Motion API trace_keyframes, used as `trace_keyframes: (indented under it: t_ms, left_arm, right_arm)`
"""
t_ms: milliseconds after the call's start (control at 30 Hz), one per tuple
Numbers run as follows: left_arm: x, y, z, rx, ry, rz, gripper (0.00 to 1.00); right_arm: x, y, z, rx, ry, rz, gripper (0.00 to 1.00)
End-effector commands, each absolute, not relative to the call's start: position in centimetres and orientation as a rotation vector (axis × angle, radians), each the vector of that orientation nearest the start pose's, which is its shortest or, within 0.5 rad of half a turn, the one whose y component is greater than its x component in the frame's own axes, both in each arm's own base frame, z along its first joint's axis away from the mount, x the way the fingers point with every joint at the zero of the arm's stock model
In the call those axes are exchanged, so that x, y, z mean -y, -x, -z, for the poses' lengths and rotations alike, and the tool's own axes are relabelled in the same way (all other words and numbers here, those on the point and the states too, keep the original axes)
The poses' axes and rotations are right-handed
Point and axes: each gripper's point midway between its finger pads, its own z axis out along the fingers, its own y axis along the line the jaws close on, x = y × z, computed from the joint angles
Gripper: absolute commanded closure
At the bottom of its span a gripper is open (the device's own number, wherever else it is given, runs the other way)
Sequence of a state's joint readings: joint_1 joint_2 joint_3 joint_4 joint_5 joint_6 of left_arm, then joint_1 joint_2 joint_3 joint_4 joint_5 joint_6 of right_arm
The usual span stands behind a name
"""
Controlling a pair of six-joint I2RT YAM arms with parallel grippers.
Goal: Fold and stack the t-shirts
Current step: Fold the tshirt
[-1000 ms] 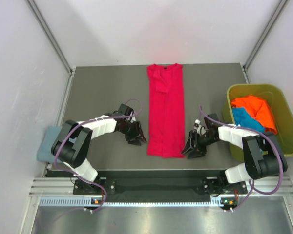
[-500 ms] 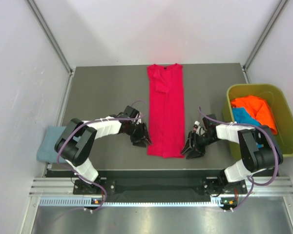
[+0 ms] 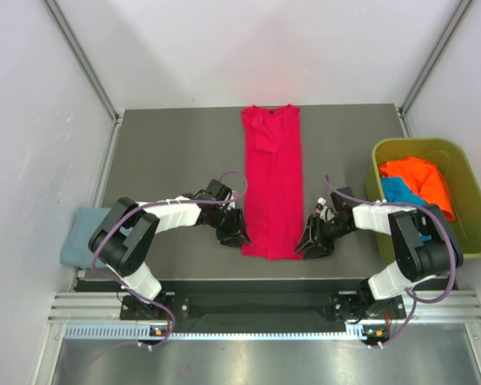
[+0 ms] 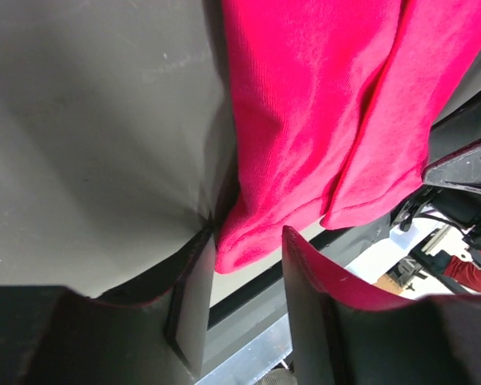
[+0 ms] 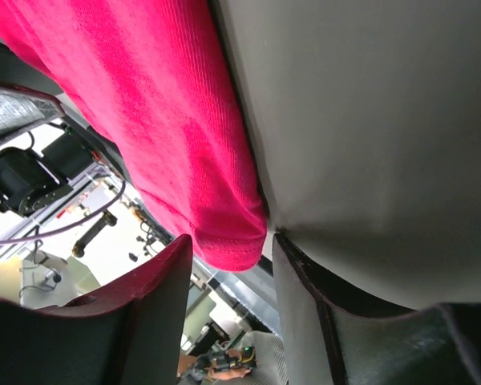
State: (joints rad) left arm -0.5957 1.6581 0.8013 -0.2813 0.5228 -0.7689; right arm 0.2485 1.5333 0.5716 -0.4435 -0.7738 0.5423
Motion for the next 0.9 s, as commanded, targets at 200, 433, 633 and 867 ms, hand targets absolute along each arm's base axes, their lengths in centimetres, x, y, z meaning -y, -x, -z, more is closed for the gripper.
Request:
trace_keyframes:
  t_ms: [200, 433, 633, 867]
  left_arm:
    - [26.5, -18.2, -1.6, -2.981, 0.072, 0.972, 0.74]
    - [26.7, -17.8, -2.7, -2.954, 0.040, 1.014, 1.00]
    - [27.1, -19.1, -5.8, -2.821, -0.134, 1.028, 1.00]
    - [27.8, -21.2, -11.2, -2.650, -0.359, 1.020, 1.00]
  right_arm:
    - [-19.5, -16.8, -1.9, -2.976, -0.259, -1.232, 0.70]
    - [-19.4, -17.0, -2.7, -2.949, -0.209, -1.224, 1.00]
    - [-19.1, -17.1, -4.9, -2.870, -0.078, -1.203, 1.00]
    - [-19.1, -18.2, -8.9, -2.752, 0.063, -1.178, 1.00]
